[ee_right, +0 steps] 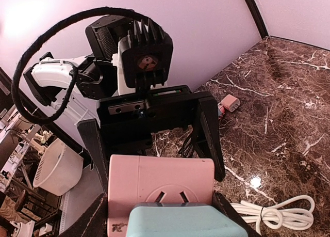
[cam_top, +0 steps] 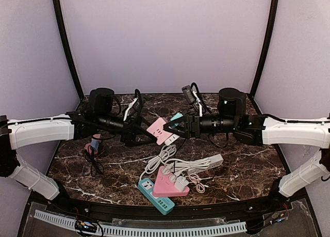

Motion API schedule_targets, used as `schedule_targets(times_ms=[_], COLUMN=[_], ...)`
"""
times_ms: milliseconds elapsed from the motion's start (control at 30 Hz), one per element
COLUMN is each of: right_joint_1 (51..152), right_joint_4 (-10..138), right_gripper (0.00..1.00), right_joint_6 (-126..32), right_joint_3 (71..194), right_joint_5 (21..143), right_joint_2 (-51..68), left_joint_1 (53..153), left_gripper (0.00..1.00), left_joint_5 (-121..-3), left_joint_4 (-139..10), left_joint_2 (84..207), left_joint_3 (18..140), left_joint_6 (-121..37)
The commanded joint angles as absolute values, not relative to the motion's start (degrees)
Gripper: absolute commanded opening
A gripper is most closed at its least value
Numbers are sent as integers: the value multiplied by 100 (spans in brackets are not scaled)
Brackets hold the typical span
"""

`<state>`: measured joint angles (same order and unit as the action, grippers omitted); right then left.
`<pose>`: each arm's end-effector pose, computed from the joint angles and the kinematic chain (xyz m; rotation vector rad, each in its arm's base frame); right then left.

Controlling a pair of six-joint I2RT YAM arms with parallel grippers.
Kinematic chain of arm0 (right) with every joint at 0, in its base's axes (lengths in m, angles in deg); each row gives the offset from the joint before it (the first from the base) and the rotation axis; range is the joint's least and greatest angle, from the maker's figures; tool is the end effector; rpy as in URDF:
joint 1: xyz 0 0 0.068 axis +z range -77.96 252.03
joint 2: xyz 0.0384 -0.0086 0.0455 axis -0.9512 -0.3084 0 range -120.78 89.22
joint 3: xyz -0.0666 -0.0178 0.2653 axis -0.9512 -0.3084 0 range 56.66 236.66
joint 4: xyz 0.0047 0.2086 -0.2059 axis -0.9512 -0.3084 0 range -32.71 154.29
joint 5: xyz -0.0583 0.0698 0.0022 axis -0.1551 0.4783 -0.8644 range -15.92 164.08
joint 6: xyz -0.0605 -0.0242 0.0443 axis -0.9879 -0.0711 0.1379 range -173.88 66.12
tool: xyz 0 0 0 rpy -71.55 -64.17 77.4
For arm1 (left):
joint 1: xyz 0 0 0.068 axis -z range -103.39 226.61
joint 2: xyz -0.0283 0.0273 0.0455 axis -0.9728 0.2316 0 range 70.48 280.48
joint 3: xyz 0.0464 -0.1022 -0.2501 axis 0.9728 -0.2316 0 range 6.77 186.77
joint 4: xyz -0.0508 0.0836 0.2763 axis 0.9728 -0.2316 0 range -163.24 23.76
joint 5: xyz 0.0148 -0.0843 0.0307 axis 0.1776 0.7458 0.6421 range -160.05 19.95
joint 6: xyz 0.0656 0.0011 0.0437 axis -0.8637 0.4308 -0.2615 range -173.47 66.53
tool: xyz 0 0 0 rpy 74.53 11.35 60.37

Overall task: Pull the plug off the socket
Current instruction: Remove the plug from the socket.

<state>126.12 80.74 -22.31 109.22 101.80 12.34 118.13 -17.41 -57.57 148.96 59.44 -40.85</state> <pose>0.1923 0.3188 0.2935 -0.7717 1.7847 1.4697 0.2292 -0.2748 0.2724 1.1479 1.6696 -1.4777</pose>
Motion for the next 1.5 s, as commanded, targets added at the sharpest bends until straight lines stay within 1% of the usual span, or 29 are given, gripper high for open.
schedule_targets(times_ms=[0, 200, 400, 433, 467, 567, 633, 667, 700, 733, 767, 800, 833, 867, 933, 967, 1067, 1233, 1467], right_joint_1=[12729, 12745, 12746, 12746, 12748, 12748, 12749, 12734, 12727, 12712, 12700, 12684, 12669, 12644, 12571, 12526, 12390, 12289, 12240], right_joint_4=[8485, 8569, 8553, 8535, 8534, 8543, 8502, 8445, 8368, 8298, 8253, 8201, 8144, 8064, 7864, 7794, 7731, 7553, 7411], right_gripper=[0, 0, 0, 0, 0, 0, 0, 4, 12, 20, 32, 39, 45, 51, 65, 70, 84, 98, 99], right_joint_6=[-2410, -2415, -2456, -2461, -2468, -2478, -2444, -2413, -2402, -2400, -2388, -2368, -2353, -2342, -2294, -2254, -2161, -2125, -1922], right_joint_3=[11236, 11263, 11318, 11338, 11350, 11323, 11288, 11283, 11294, 11302, 11300, 11296, 11284, 11273, 11267, 11248, 11116, 10981, 10818], right_joint_5=[10397, 10554, 10573, 10583, 10595, 10609, 10539, 10462, 10402, 10378, 10334, 10254, 10170, 10062, 9849, 9790, 9768, 9741, 9566], right_joint_2=[1206, 1082, 990, 974, 965, 960, 964, 957, 948, 943, 946, 962, 995, 1019, 1104, 1149, 1306, 1512, 1639], left_joint_1=[11858, 11885, 11893, 11891, 11895, 11893, 11892, 11890, 11889, 11893, 11896, 11897, 11893, 11890, 11889, 11886, 11855, 11719, 11265], left_gripper=[95, 84, 64, 63, 58, 50, 37, 35, 32, 30, 25, 23, 18, 16, 10, 6, 2, 1, 1], left_joint_5=[-1625, -1455, -1431, -1432, -1439, -1365, -1332, -1339, -1381, -1411, -1489, -1536, -1604, -1642, -1750, -1842, -2002, -2219, -2465], left_joint_4=[-5921, -5904, -5910, -5911, -5912, -5876, -5822, -5811, -5817, -5856, -5888, -5968, -6043, -6078, -6185, -6224, -6199, -5917, -5572], left_joint_2=[14939, 15093, 15120, 15137, 15149, 15202, 15218, 15214, 15214, 15202, 15199, 15190, 15184, 15177, 15133, 15107, 14955, 14762, 14598], left_joint_3=[6147, 6207, 6208, 6217, 6220, 6227, 6209, 6212, 6212, 6209, 6217, 6250, 6263, 6284, 6316, 6314, 6270, 6156, 5973], left_joint_6=[-4131, -4007, -4035, -4037, -4037, -3998, -3960, -3956, -3966, -3995, -4025, -4096, -4128, -4192, -4314, -4347, -4426, -4228, -3872])
